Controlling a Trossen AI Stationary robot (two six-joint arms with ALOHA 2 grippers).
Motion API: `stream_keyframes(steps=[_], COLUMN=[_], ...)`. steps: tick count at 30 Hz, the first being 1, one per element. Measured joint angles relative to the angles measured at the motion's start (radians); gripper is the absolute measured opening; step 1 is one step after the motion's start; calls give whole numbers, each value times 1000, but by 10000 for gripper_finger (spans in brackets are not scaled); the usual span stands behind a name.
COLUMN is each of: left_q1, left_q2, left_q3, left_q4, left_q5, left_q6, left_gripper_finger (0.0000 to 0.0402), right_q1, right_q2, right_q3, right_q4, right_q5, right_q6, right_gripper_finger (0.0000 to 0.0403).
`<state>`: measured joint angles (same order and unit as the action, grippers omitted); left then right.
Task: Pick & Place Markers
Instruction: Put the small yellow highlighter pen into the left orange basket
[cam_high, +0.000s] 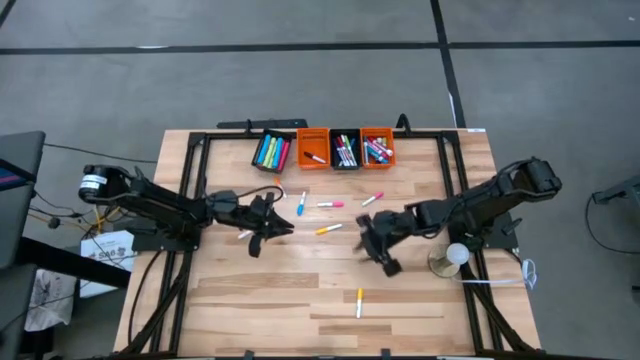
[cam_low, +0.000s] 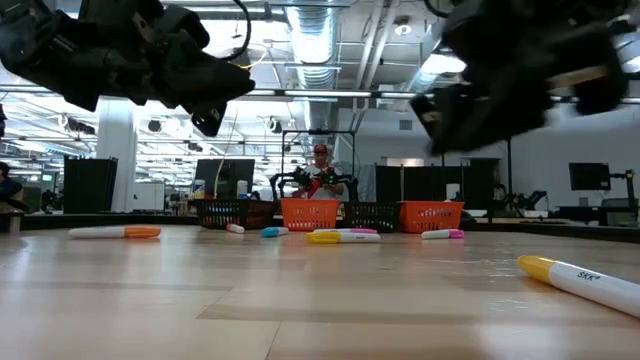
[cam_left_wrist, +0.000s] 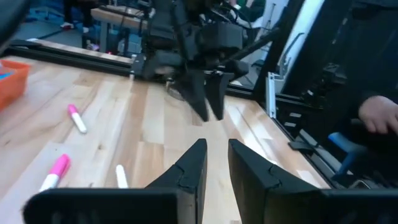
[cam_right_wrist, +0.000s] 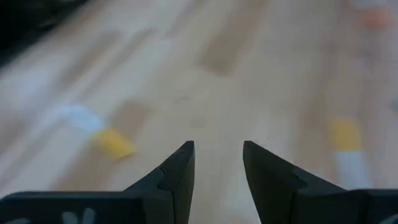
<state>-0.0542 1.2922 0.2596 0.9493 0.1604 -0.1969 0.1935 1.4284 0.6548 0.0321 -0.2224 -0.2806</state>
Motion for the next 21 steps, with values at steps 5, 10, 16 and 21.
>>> stream_keyframes(steps=[5, 10, 16, 21], left_q1=[-7, -10, -72, -165], left_q2=[0, 0, 0, -1], left_q3=[0, 0, 0, 0], left_q4=[1, 1, 2, 2], left_q5=[0, -4, -32, -173], left_q6=[6, -8, -47, -48], left_gripper_finger=[63, 63, 63, 63], right_q1=[70, 127, 133, 133], right_q2=[0, 0, 28, 145], right_q3=[0, 0, 0, 0], right_q4=[13, 33, 101, 186], right_q5=[-102, -107, -100, -108], right_q6=[-36, -119, -109, -87], right_gripper_finger=[123, 107, 96, 95])
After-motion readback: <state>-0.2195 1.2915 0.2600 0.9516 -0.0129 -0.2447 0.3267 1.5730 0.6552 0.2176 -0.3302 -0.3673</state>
